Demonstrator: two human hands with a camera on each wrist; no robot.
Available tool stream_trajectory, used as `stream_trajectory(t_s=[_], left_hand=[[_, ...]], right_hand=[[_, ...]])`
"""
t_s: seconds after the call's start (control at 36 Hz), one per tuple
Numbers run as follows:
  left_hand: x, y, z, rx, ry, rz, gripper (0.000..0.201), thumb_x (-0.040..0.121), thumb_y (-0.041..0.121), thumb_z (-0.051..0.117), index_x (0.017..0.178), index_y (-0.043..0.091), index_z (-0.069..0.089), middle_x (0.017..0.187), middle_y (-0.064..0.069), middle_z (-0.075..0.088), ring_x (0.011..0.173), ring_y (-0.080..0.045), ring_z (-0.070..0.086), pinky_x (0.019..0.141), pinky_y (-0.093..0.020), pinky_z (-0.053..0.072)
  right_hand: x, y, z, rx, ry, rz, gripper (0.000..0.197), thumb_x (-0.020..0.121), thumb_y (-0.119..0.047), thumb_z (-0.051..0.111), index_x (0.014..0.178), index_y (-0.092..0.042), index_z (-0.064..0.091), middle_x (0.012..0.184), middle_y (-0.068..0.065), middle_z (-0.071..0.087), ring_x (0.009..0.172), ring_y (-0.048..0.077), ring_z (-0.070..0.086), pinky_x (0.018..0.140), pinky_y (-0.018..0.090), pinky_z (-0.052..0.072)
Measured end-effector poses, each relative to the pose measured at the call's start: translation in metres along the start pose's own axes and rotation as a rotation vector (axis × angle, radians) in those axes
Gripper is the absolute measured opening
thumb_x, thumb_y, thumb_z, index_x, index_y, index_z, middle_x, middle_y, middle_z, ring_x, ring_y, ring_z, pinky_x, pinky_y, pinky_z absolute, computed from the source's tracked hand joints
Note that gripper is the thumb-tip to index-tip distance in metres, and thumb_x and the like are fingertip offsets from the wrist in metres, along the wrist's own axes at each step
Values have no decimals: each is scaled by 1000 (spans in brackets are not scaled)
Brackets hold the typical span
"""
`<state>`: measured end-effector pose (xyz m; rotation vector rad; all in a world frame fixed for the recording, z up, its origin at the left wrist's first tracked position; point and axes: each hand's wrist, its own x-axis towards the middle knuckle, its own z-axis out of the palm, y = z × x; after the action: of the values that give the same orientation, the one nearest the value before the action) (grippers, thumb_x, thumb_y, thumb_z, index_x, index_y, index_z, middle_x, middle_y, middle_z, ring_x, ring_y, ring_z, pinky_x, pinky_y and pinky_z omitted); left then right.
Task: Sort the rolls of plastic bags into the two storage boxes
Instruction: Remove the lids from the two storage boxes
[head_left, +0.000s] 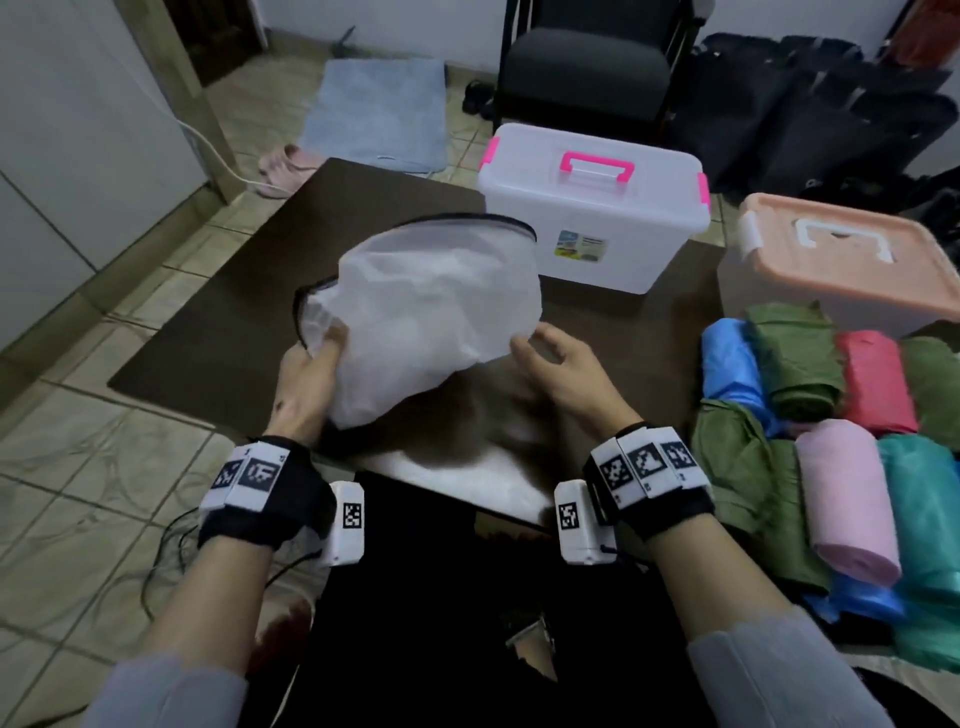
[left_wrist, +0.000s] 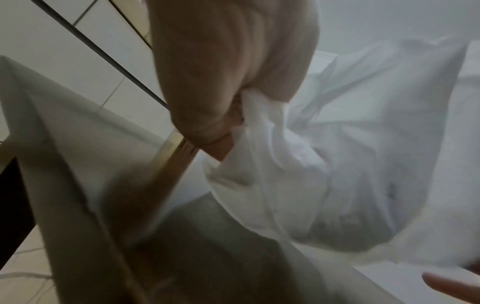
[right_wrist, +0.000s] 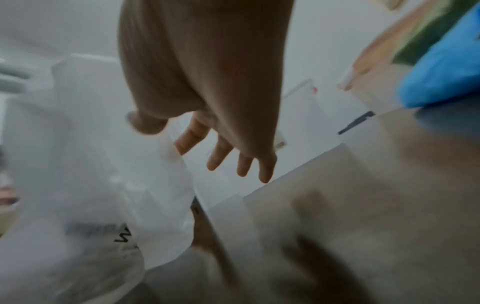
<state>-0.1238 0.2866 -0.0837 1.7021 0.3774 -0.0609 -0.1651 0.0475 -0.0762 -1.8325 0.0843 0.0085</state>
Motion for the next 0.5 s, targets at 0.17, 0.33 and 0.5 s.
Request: stream_trajectory(t_s=[0.17,0.33,0.5], left_hand=[[21,-2,-18,319,123,-18,56,90,47,53,122,1,54,126,-18,56,116,-35,53,98,-42,43],[28,-3,-30,532,179,-70,57,90,38,59,130,1,45,136,-23,45,126,-38,42,98,-38,36],[16,16,-27,661,318,24,69,88,35,60,141,5,29,143,-22,34,131,-38,32,104,-46,29]], right_hand=[[25,1,20,-155,204,128,40,94,-25,52,55,-15,44,56,-1,44,58,12,41,58,27,33],[32,5,22,-446,60,410,36,88,-19,50,55,-15,36,60,1,37,64,21,41,54,29,30],[28,-14,22,-373,130,368,52,88,-17,50,136,-11,29,136,12,37,126,30,37,105,41,34]])
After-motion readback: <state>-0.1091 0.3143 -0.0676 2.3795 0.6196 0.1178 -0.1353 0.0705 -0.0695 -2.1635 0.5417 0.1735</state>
